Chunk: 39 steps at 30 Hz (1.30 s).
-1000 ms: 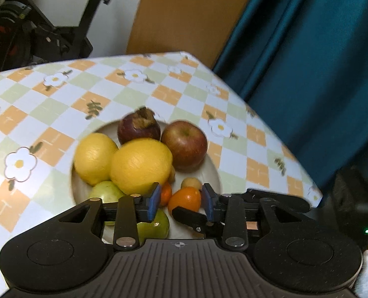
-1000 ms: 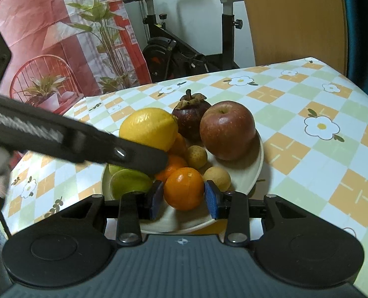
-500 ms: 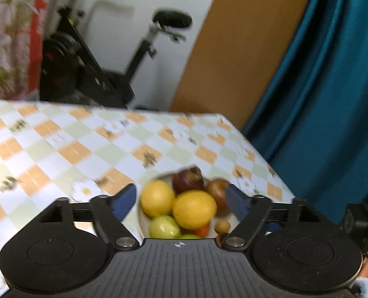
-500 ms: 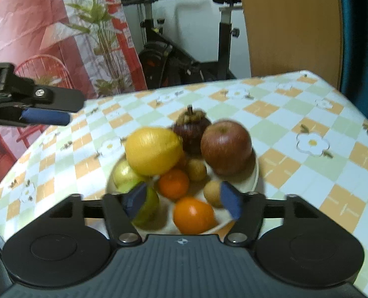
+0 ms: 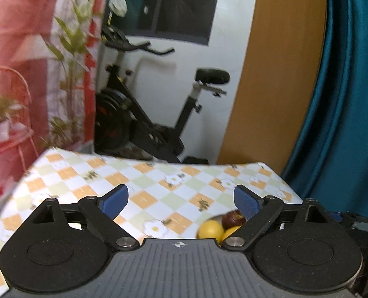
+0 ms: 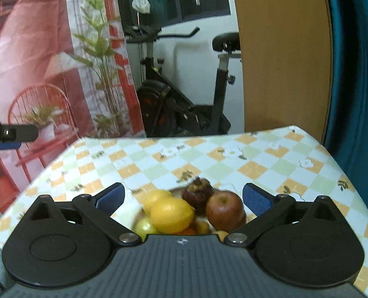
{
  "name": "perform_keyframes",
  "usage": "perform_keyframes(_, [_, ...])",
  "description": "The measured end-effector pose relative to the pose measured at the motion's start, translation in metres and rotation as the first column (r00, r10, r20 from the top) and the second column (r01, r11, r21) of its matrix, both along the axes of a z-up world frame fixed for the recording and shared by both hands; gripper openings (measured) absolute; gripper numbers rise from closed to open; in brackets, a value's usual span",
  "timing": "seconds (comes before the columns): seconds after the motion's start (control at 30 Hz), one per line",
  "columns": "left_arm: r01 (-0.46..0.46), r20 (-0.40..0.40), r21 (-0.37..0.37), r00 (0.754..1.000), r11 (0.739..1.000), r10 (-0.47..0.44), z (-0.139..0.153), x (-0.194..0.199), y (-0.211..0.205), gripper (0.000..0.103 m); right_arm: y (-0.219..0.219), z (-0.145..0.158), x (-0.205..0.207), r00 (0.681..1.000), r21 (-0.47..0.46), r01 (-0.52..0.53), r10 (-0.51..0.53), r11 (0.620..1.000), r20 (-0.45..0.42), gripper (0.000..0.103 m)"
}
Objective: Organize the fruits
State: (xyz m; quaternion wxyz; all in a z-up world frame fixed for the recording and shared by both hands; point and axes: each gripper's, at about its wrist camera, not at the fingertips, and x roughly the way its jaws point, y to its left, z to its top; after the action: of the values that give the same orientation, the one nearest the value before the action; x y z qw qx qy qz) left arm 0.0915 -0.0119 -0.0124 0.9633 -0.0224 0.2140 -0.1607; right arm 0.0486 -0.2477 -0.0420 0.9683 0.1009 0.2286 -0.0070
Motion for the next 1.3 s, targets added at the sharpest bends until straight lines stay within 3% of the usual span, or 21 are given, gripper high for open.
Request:
perform_keyframes(0.17, [-0.064, 0.032, 0.053, 0.998, 0.997, 0.062, 0.01, -0.007, -0.002, 0.096, 0.005, 0.02, -0.007, 1.0, 0.002, 0.002, -0.002, 1.0, 0.029, 0.103])
perform_keyframes(0.43, [-0.093, 0.038, 0.067, 0.995, 0.993, 0.091, 0.018, -0.019, 0.004, 0.096, 0.011, 0.038, -0.015, 0.998, 0.014, -0.014, 0.013, 1.0, 0.065, 0.103])
perform_keyframes(0.6, [-0.099, 0.045, 0.057, 0.994, 0.993, 0.096, 0.02, -0.024, 0.004, 0.096, 0.011, 0.041, -0.017, 0.998, 0.012, -0.012, 0.011, 1.0, 0.068, 0.103])
perform_keyframes(1.3, [-0.118, 0.1, 0.136, 0.989, 0.984, 0.105, 0.025, -0.035, -0.005, 0.097, 0.011, 0.045, -0.019, 0.997, 0.011, -0.014, 0.013, 1.0, 0.071, 0.103])
